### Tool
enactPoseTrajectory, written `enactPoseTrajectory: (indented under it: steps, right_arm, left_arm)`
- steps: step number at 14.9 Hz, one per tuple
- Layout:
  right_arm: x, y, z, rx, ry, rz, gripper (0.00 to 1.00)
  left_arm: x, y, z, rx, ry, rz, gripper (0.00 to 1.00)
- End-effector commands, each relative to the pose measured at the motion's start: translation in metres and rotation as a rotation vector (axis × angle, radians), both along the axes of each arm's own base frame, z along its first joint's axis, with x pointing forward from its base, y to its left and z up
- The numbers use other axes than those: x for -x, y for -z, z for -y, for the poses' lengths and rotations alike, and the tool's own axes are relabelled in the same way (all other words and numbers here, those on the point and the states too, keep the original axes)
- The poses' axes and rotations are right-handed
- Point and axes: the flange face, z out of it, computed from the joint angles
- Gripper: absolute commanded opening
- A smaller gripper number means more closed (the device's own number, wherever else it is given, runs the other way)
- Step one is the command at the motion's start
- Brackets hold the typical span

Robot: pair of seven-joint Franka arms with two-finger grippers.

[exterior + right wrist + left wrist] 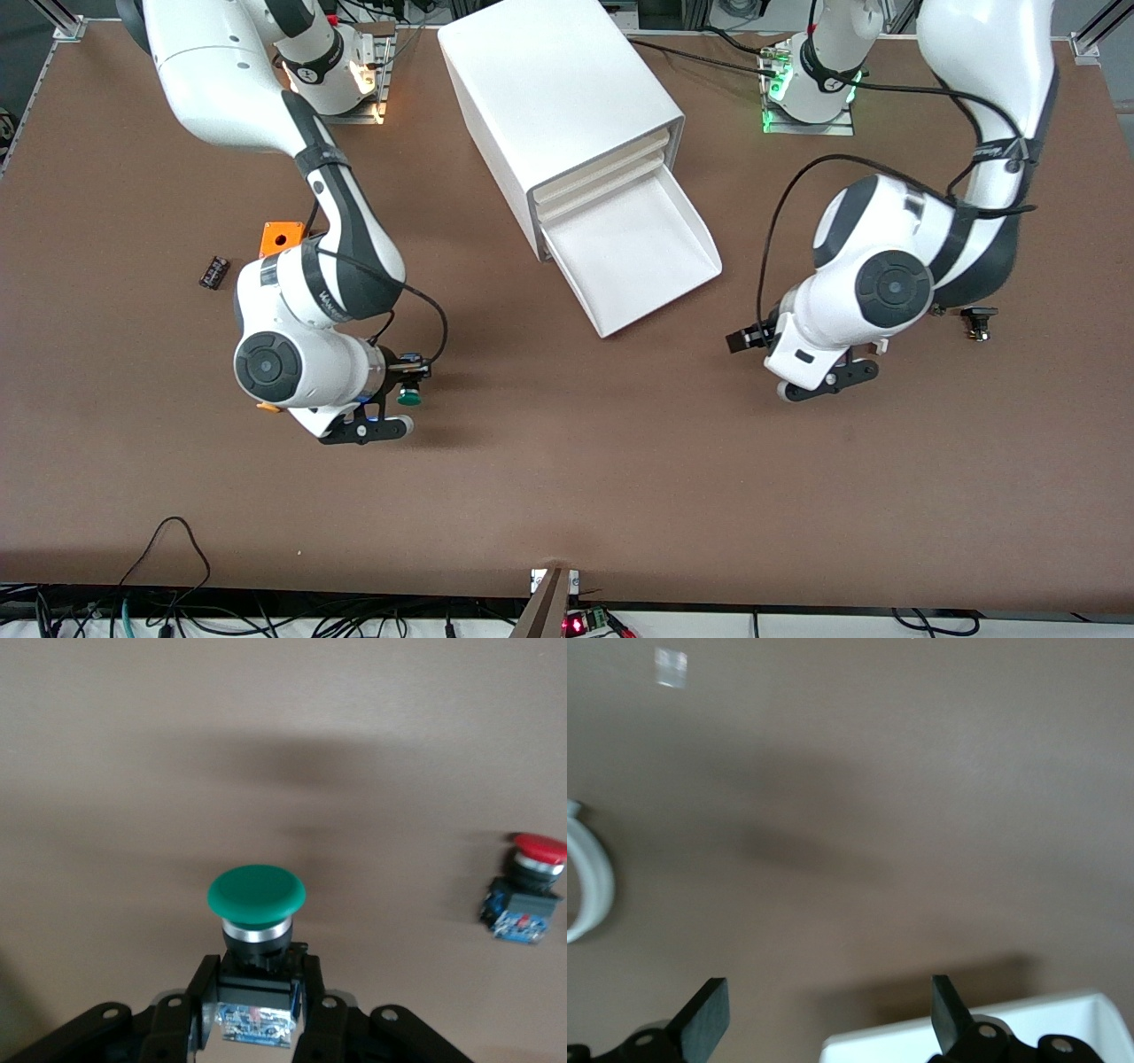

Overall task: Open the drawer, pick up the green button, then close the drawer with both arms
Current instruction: 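Place the green button beside the red button with the right gripper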

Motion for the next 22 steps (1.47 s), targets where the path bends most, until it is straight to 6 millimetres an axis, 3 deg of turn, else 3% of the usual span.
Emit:
enactPoseTrajectory:
  steps: [1, 6, 11, 12, 13, 14, 15, 17, 18, 20, 22]
  right_arm:
    - [0.002, 0.025, 0.022, -0.006, -0.033, 0.007, 0.00]
    - [0.006, 0.074, 0.050, -0.016, -0.040, 0.024, 0.00]
    - [0.010, 0.105, 0.057, -0.019, -0.008, 0.030, 0.00]
    - [0.010, 0.109, 0.058, -0.019, 0.001, 0.026, 0.18]
    - [0.010, 0.109, 0.058, -0.018, 0.000, 0.026, 0.42]
    - [0.010, 0.109, 0.060, -0.017, 0.005, 0.025, 0.86]
    - [0.007, 0.107, 0.066, -0.018, 0.012, 0.028, 0.99]
    - [0.001, 0.094, 0.075, -0.023, 0.021, 0.045, 0.99]
    - [-0.004, 0.086, 0.091, -0.025, 0.033, 0.054, 0.99]
    - [-0.014, 0.053, 0.129, -0.033, 0.075, 0.087, 0.99]
    - [-0.011, 0.022, 0.144, -0.023, 0.091, 0.073, 0.99]
  left_arm:
    - [0.020, 0.033, 0.018, -0.009, -0.105, 0.049, 1.00]
    - [0.041, 0.071, 0.042, -0.003, -0.209, 0.060, 1.00]
    - [0.062, 0.095, 0.067, -0.021, -0.185, 0.017, 1.00]
    - [0.064, 0.099, 0.071, -0.019, -0.178, 0.020, 1.00]
    - [0.067, 0.104, 0.072, -0.012, -0.176, 0.026, 1.00]
    - [0.068, 0.108, 0.073, -0.001, -0.177, 0.040, 1.00]
    - [0.072, 0.112, 0.073, 0.002, -0.176, 0.043, 1.00]
    - [0.084, 0.122, 0.082, 0.004, -0.157, 0.041, 1.00]
    - [0.087, 0.124, 0.084, 0.005, -0.152, 0.042, 1.00]
    - [0.092, 0.128, 0.087, 0.001, -0.150, 0.035, 1.00]
    - [0.105, 0.132, 0.102, -0.008, -0.142, 0.023, 1.00]
